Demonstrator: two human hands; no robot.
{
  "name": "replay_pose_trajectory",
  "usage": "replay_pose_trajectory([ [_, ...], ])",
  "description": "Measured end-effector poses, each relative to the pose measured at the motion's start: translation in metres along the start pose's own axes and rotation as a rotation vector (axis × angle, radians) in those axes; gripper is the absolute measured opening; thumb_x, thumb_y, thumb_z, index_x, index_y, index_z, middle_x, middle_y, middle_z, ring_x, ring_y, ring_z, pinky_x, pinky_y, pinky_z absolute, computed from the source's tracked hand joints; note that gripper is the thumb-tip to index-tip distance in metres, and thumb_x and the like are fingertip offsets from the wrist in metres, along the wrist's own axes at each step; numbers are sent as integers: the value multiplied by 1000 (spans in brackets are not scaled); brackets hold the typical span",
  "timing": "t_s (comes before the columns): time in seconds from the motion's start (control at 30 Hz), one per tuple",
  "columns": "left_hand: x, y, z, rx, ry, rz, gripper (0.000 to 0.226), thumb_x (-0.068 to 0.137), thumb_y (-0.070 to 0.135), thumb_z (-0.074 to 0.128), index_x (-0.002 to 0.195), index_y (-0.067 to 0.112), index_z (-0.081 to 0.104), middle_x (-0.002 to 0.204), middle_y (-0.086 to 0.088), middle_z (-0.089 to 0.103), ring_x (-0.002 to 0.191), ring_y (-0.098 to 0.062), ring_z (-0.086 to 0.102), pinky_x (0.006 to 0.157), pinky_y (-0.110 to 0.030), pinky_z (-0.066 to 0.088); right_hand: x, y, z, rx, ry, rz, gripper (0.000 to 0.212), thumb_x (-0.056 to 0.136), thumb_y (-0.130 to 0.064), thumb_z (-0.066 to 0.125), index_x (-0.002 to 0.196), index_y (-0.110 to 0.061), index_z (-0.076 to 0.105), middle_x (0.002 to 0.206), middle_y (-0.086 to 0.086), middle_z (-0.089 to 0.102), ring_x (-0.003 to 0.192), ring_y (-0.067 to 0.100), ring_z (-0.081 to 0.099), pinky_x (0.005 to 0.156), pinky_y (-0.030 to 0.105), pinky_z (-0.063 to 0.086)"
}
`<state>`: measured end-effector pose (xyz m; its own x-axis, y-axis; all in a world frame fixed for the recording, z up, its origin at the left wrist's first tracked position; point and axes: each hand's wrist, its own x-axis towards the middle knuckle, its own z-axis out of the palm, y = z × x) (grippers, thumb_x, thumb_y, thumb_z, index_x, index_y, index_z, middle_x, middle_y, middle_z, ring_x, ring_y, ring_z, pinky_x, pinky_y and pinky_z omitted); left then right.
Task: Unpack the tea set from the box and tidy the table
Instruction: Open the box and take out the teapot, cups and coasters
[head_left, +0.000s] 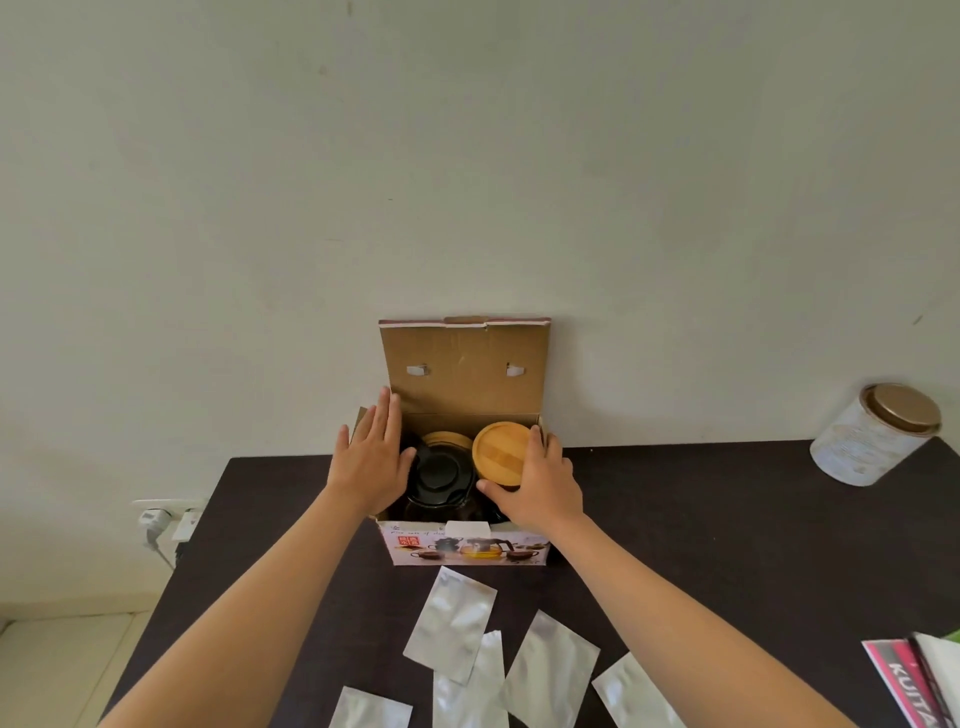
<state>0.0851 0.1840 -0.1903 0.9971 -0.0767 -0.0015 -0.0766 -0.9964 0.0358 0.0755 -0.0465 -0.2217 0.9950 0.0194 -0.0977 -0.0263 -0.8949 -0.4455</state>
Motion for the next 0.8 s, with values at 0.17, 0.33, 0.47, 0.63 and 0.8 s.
replay_pose_trajectory([
  [0.17, 1, -9, 9, -13, -54, 80, 71, 97, 54, 17, 150, 17, -12, 158, -2, -16, 147, -21, -3, 116, -50, 3, 1, 1, 2, 0, 0, 9, 114, 69, -79, 55, 150, -20, 1, 154, 11, 15, 135, 36, 29, 103, 47, 42],
  [0.33, 0, -9, 17, -205, -113, 65, 71, 96, 54, 19, 150, 20, -11, 157, 3, -18, 147, -18, -4, 116, -50, 7, 2, 0, 4, 4, 2, 15, 114, 68, -79, 56, 150, -21, 1, 154, 10, 14, 136, 35, 29, 102, 47, 42],
  [0.47, -5, -10, 20, -295, -117, 50, 71, 96, 54, 21, 150, 20, -10, 157, 3, -18, 147, -17, -3, 118, -49, 10, -1, 0, 4, 19, -7, 6, 114, 69, -76, 58, 150, -21, 0, 155, 9, 13, 136, 34, 29, 103, 45, 42],
  [0.63, -19, -10, 21, -305, -113, 37, 70, 96, 54, 21, 150, 20, -8, 157, 4, -17, 147, -16, -2, 118, -48, 12, -11, -1, 1, 40, -23, -17, 113, 71, -71, 62, 151, -21, 0, 156, 9, 11, 136, 34, 29, 102, 43, 41],
  [0.8, -34, -7, 18, -260, -114, 50, 71, 96, 54, 22, 150, 18, -8, 158, 3, -15, 147, -17, -1, 116, -47, 13, -26, -1, 1, 56, -34, -8, 113, 71, -70, 64, 151, -21, 1, 156, 8, 9, 138, 34, 27, 104, 44, 39],
])
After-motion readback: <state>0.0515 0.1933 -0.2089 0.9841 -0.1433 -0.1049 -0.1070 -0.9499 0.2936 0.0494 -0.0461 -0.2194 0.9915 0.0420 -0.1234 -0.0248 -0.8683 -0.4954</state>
